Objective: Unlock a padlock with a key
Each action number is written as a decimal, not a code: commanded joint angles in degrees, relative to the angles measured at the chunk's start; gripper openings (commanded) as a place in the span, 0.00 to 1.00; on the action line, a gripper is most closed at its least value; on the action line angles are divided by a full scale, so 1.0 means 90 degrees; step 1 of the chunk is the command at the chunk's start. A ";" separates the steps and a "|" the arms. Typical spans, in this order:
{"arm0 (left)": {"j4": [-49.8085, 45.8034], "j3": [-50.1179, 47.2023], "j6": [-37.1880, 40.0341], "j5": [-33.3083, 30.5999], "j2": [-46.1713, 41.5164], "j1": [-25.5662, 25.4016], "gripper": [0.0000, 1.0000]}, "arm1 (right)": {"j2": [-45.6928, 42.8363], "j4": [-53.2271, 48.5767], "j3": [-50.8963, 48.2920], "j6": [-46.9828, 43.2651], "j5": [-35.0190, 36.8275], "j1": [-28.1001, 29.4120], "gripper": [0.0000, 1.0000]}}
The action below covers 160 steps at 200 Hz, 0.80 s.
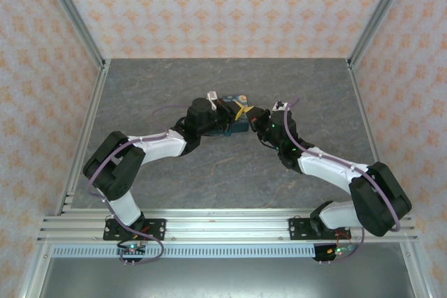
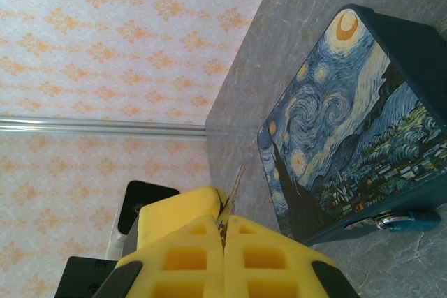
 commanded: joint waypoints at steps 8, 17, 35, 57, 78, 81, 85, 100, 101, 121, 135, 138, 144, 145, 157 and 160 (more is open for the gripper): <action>0.0180 0.0158 0.0220 -0.0069 0.0057 -0.0032 0.00 | -0.0112 0.0036 -0.0117 -0.0030 0.0072 0.0003 0.03; 0.0102 0.0150 0.0354 -0.0076 0.0019 -0.0005 0.00 | -0.0248 -0.0143 -0.0182 -0.0061 0.0126 -0.0056 0.19; -0.0133 0.0118 0.0783 -0.0017 -0.0123 0.0088 0.00 | -0.0773 -0.0683 -0.0419 -0.0158 0.0255 -0.0281 0.46; -0.0651 0.0135 0.1632 0.0133 -0.0390 0.0244 0.00 | -0.1483 -0.1231 -0.0729 -0.0301 0.0295 -0.0586 0.52; -0.1122 0.0250 0.2552 0.0355 -0.0618 0.0372 0.00 | -0.1873 -0.1552 -0.0809 -0.0562 0.0138 -0.0845 0.52; -0.1176 0.0275 0.2693 0.0389 -0.0655 0.0378 0.00 | -0.1912 -0.1576 -0.0801 -0.0626 0.0088 -0.0890 0.52; -0.1267 0.0295 0.2867 0.0435 -0.0694 0.0402 0.00 | -0.1929 -0.1591 -0.0784 -0.0686 0.0016 -0.0926 0.52; -0.1497 0.0360 0.3416 0.0567 -0.0840 0.0461 0.00 | -0.1906 -0.1490 -0.0690 -0.0951 -0.0340 -0.1086 0.50; -0.1491 0.0364 0.3444 0.0582 -0.0851 0.0474 0.00 | -0.1899 -0.1477 -0.0686 -0.0978 -0.0367 -0.1093 0.50; -0.1313 0.0299 0.3764 0.0843 -0.0976 0.0572 0.00 | -0.1667 -0.1116 -0.0497 -0.1342 -0.0962 -0.1220 0.49; -0.0989 0.0216 0.3767 0.1024 -0.1008 0.0630 0.00 | -0.1408 -0.0733 -0.0332 -0.1465 -0.1384 -0.1255 0.49; -0.0921 0.0200 0.3756 0.1071 -0.1008 0.0632 0.00 | -0.1349 -0.0661 -0.0289 -0.1481 -0.1463 -0.1253 0.49; -0.0787 0.0179 0.3740 0.1137 -0.1008 0.0642 0.00 | -0.1229 -0.0506 -0.0205 -0.1507 -0.1617 -0.1255 0.49; -0.0765 0.0177 0.3733 0.1150 -0.1003 0.0642 0.00 | -0.1214 -0.0478 -0.0199 -0.1505 -0.1650 -0.1250 0.49; -0.0579 0.0165 0.3680 0.1206 -0.0999 0.0642 0.00 | -0.0990 -0.0147 -0.0041 -0.1465 -0.1872 -0.1255 0.49; -0.0535 0.0158 0.3658 0.1218 -0.0990 0.0642 0.00 | -0.0945 -0.0069 -0.0014 -0.1450 -0.1915 -0.1249 0.49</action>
